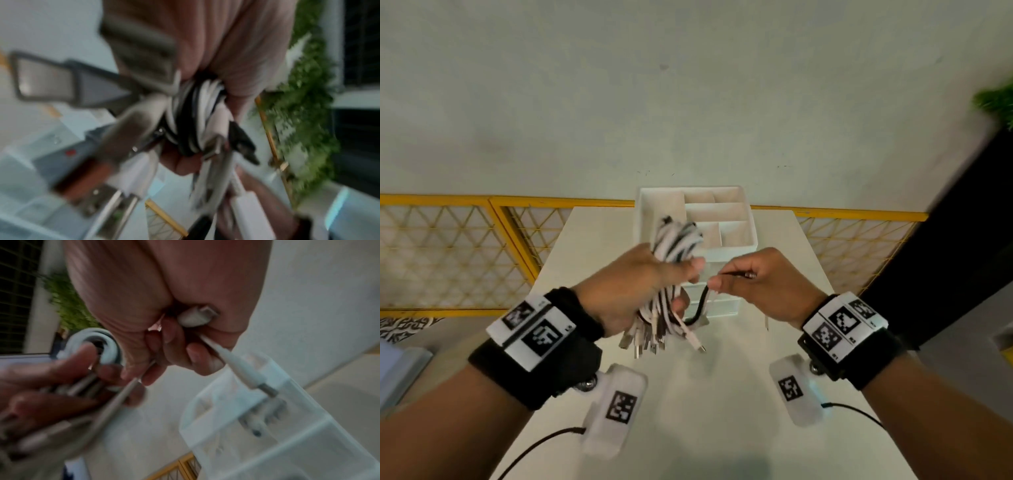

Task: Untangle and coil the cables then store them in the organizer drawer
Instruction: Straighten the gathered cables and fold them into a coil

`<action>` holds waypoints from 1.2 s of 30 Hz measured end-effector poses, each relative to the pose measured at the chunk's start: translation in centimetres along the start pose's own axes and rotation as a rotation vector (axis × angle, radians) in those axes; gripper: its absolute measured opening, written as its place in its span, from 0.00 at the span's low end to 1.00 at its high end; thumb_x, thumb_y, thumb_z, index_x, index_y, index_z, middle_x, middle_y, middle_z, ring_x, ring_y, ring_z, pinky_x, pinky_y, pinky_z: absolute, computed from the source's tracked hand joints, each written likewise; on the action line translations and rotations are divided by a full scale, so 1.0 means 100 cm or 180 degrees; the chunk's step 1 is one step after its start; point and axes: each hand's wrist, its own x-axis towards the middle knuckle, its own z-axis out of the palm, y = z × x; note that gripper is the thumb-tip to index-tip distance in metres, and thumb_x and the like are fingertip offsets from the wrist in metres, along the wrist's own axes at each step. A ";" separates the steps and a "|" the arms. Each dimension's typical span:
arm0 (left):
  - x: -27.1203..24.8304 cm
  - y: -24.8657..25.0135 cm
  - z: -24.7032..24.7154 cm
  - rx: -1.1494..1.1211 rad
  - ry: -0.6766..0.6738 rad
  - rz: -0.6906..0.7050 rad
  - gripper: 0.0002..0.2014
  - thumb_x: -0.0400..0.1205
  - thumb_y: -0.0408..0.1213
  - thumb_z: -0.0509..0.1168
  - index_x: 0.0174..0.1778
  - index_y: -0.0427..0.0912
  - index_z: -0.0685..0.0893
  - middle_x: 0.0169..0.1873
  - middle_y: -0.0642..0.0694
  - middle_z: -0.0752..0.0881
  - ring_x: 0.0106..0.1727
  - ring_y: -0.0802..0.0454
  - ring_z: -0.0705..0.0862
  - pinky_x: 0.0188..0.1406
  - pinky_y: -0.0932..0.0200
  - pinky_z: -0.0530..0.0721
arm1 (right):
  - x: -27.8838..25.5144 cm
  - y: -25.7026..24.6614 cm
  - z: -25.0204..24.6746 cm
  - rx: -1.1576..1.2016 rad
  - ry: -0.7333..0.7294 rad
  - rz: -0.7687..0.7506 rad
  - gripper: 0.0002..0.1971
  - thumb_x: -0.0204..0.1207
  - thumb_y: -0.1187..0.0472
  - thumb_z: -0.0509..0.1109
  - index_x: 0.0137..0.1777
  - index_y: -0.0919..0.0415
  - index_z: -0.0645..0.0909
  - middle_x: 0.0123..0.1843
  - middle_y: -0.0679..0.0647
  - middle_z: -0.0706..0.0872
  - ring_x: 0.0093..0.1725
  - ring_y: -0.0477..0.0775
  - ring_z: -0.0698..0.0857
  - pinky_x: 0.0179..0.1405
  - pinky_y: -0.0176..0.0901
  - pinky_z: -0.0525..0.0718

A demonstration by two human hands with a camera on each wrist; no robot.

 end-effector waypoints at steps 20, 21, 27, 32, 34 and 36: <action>0.021 -0.004 0.006 -0.0629 0.0786 0.0531 0.10 0.81 0.41 0.70 0.41 0.38 0.82 0.30 0.42 0.79 0.37 0.41 0.82 0.50 0.39 0.85 | -0.003 -0.028 -0.001 0.0870 0.1151 -0.0155 0.06 0.80 0.65 0.73 0.44 0.58 0.92 0.32 0.50 0.90 0.25 0.49 0.81 0.28 0.37 0.79; 0.022 -0.005 0.008 -0.0496 0.0771 0.0552 0.13 0.79 0.47 0.71 0.42 0.39 0.83 0.31 0.42 0.80 0.38 0.41 0.83 0.51 0.38 0.85 | -0.003 -0.030 0.004 0.0829 0.1116 -0.0251 0.06 0.79 0.65 0.74 0.43 0.57 0.92 0.32 0.49 0.90 0.26 0.49 0.83 0.28 0.37 0.79; 0.022 -0.006 0.027 -0.0277 0.0502 0.0743 0.21 0.73 0.55 0.70 0.50 0.41 0.88 0.45 0.38 0.92 0.51 0.41 0.91 0.49 0.49 0.88 | 0.002 -0.031 0.044 -0.0630 0.1755 -0.0826 0.14 0.72 0.64 0.65 0.24 0.59 0.75 0.27 0.48 0.76 0.27 0.50 0.75 0.26 0.49 0.76; 0.022 -0.007 0.028 -0.0656 0.1025 0.0666 0.09 0.83 0.38 0.68 0.43 0.35 0.85 0.32 0.39 0.86 0.37 0.44 0.88 0.33 0.57 0.85 | -0.002 -0.025 0.050 -0.0600 0.1267 -0.1232 0.11 0.76 0.68 0.65 0.35 0.64 0.87 0.35 0.52 0.82 0.31 0.51 0.79 0.28 0.54 0.81; 0.023 -0.010 0.025 -0.0630 0.1215 0.0656 0.06 0.83 0.30 0.66 0.43 0.31 0.84 0.32 0.35 0.82 0.36 0.41 0.85 0.31 0.56 0.83 | -0.005 -0.027 0.046 -0.0805 0.1084 -0.1311 0.10 0.76 0.67 0.67 0.43 0.60 0.92 0.40 0.51 0.87 0.33 0.47 0.82 0.31 0.53 0.84; 0.023 -0.013 0.019 -0.0549 0.1264 0.0631 0.07 0.81 0.25 0.63 0.42 0.24 0.84 0.32 0.32 0.82 0.36 0.39 0.83 0.33 0.51 0.84 | -0.006 -0.033 0.031 -0.0896 0.1426 -0.1386 0.13 0.72 0.67 0.70 0.49 0.55 0.93 0.45 0.48 0.89 0.32 0.39 0.79 0.32 0.46 0.85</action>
